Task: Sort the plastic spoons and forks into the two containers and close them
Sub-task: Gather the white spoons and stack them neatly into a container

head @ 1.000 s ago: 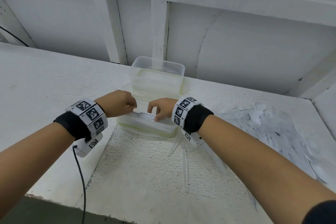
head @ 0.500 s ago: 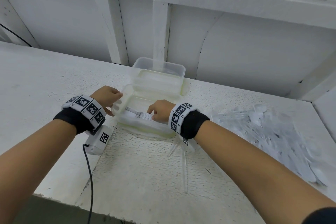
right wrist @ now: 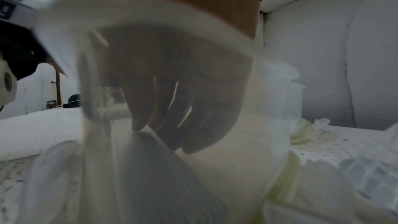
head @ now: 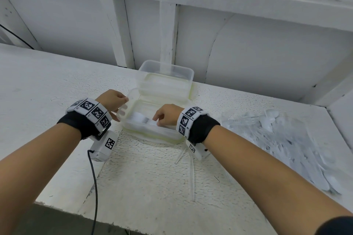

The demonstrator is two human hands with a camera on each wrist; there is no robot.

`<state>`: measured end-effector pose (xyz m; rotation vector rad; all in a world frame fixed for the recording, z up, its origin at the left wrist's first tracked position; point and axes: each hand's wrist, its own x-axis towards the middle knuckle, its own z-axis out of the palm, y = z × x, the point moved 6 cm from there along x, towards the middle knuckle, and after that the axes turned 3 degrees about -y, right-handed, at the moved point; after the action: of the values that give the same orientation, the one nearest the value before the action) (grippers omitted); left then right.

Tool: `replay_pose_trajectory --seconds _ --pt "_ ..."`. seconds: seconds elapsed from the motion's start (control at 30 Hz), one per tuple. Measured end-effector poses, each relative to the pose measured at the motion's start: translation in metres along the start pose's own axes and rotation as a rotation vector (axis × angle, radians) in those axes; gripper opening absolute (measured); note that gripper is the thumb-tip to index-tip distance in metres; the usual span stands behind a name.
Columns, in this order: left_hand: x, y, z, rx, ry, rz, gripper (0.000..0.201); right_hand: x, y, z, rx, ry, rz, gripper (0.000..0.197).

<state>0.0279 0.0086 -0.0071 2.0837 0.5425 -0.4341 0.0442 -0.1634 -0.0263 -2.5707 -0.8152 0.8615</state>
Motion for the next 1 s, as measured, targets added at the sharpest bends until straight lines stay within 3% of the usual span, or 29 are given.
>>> replay_pose_trajectory --seconds 0.73,0.9,1.0 --pt "0.002 0.001 -0.001 0.128 0.075 0.046 0.031 0.004 0.002 -0.001 -0.044 0.078 0.004 0.035" --pt "-0.008 0.007 -0.011 0.273 0.171 0.078 0.032 -0.008 0.003 -0.011 -0.081 0.107 -0.028 0.036" --pt "-0.023 0.023 -0.014 0.372 0.308 0.201 0.032 -0.034 0.003 -0.026 -0.066 0.184 -0.068 0.036"
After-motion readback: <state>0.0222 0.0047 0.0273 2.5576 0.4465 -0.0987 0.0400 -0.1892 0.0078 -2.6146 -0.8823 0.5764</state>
